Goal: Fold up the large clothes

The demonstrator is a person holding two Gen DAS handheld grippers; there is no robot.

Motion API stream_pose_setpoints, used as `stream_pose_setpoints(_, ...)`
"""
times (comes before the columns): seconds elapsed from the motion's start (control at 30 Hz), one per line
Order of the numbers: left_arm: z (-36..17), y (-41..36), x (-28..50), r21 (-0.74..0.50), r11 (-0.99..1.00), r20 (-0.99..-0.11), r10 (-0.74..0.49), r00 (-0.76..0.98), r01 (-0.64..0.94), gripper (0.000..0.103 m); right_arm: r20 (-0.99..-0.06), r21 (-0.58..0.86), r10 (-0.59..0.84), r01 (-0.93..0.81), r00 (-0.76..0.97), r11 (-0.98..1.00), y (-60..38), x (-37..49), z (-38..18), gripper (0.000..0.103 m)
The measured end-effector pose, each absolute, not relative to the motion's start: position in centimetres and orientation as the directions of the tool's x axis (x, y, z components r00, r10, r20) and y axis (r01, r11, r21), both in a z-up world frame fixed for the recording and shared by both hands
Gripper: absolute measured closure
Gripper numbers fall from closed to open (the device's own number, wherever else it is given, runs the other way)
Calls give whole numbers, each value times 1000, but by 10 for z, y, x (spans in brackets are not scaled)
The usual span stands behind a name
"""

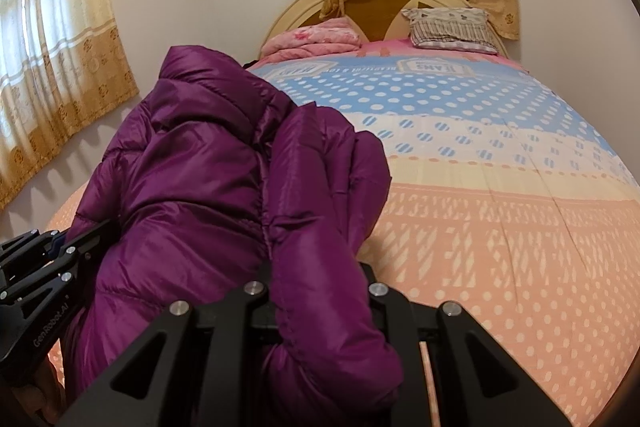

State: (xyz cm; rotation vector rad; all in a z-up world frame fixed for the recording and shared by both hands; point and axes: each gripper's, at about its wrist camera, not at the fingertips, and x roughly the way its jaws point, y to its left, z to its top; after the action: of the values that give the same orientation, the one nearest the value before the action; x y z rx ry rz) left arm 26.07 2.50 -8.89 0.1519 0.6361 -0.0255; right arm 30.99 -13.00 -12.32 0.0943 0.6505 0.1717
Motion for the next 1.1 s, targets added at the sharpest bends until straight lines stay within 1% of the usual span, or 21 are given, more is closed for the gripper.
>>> stream_pose_setpoints(0.93,-129,48,276,120,991,-652,40,757,51,88,-653,109,178,-142,736,984,-112,331,-146,82)
stream_pose_setpoints(1.0,-131,48,276,123,991,-654,42,756,51,87,-657,111,176,-138,733,984,-111,332,-148,82)
stream_pose_setpoints(1.03,-132,47,277,123,991,-655,44,754,49,84,-660,112,175,-135,730,984,-111,333,-149,82)
stream_pose_setpoints(1.1,-135,46,278,135,990,-659,56,750,45,81,-666,114,172,-129,726,985,-110,336,-151,82)
